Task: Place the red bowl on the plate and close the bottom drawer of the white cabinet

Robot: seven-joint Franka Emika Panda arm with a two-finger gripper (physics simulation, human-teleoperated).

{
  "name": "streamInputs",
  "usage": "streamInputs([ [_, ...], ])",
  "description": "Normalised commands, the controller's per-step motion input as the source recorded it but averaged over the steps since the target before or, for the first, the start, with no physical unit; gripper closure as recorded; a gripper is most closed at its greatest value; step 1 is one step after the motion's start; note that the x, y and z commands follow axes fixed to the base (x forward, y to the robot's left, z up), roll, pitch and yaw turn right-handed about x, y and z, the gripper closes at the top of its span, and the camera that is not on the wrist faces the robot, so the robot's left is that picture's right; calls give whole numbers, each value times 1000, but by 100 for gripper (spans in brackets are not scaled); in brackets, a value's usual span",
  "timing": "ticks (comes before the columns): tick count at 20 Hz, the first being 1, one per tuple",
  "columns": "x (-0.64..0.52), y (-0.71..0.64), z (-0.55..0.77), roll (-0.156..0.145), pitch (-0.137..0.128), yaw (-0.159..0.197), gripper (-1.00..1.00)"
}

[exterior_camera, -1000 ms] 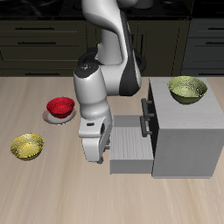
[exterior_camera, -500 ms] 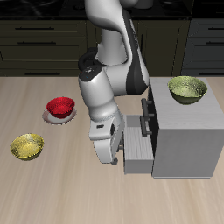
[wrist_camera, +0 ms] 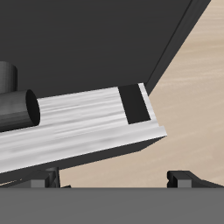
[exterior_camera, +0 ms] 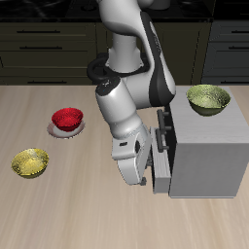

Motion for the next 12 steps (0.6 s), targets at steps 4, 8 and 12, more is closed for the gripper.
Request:
streamInputs([
  [4,-14,342,-85,46,-13,-21,-100],
  [8,26,392,-86,67,-36,24,-100],
  [12,61,411,-14,121,-122,110,-100],
])
